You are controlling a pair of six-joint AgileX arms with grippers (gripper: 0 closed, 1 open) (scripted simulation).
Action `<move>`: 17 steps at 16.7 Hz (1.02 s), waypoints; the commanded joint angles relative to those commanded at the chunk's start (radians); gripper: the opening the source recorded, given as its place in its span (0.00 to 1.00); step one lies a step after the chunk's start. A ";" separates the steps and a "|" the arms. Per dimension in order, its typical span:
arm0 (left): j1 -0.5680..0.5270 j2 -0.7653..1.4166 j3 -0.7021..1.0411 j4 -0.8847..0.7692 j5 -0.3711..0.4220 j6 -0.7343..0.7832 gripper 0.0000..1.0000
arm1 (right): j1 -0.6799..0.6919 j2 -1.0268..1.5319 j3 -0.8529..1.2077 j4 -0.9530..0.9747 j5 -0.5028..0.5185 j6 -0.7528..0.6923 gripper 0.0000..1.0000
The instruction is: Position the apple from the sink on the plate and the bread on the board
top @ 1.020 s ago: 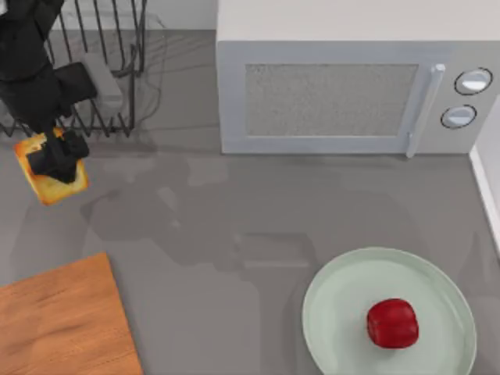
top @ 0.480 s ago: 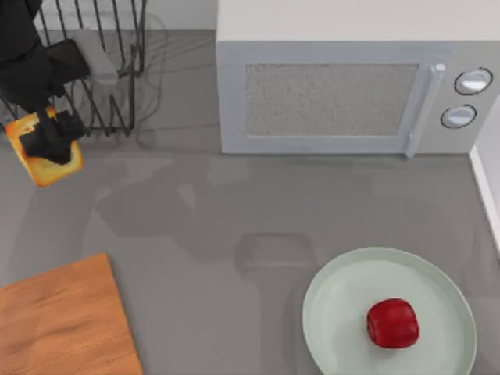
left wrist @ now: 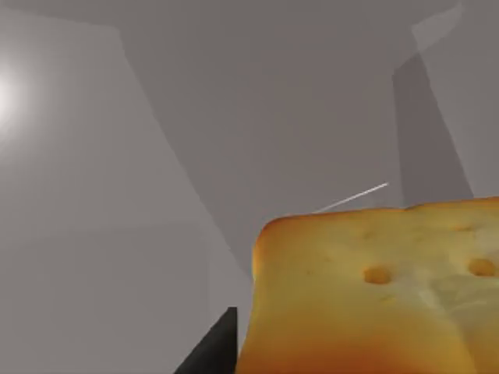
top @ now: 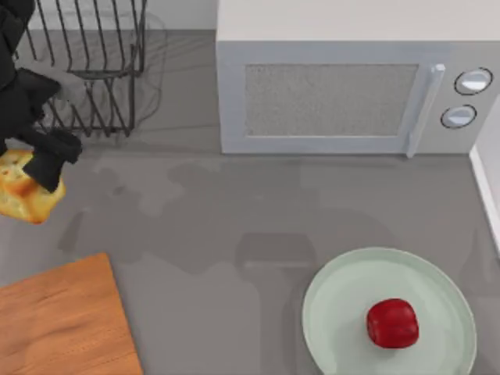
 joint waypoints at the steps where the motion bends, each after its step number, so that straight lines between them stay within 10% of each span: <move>1: 0.007 -0.014 -0.035 0.003 -0.004 -0.113 0.00 | 0.000 0.000 0.000 0.000 0.000 0.000 1.00; 9: 0.018 -0.170 -0.356 -0.006 -0.031 -1.102 0.00 | 0.000 0.000 0.000 0.000 0.000 0.000 1.00; 17: -0.057 -0.403 -0.560 -0.028 -0.029 -1.776 0.00 | 0.000 0.000 0.000 0.000 0.000 0.000 1.00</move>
